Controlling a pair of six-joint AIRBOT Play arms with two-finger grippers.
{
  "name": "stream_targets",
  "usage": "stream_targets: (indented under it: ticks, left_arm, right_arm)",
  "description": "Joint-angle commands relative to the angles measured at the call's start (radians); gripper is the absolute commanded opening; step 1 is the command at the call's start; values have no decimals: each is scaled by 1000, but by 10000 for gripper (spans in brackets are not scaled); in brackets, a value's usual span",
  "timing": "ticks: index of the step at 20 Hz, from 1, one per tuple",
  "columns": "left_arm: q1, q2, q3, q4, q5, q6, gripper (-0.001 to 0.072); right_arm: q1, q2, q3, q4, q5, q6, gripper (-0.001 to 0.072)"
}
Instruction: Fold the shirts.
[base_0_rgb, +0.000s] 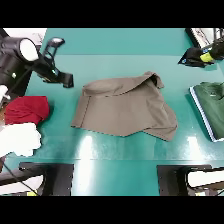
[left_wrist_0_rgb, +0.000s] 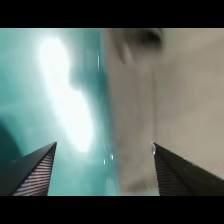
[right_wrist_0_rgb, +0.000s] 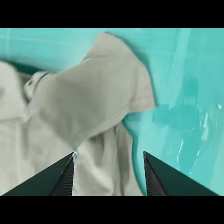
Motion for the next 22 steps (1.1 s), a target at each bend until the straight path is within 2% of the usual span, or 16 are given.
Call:
stream_targets:
  ticks: [1,7,11,18,22]
  left_arm:
    - [-145,102,-229,18,33,-42,704]
    - [-376,117,-521,116,164,-129,704]
    - [-387,116,-578,193,209,-162,704]
    - [-387,116,-596,316,242,-167,703]
    - [-387,113,-596,327,276,-168,701]
  right_arm:
    - [-3,82,0,0,84,-3,482]
    - [-3,163,0,-1,136,-3,481]
    - [-3,189,0,0,138,-3,482]
    - [-3,190,0,0,180,-2,481]
    - [-3,190,0,0,180,-2,481]
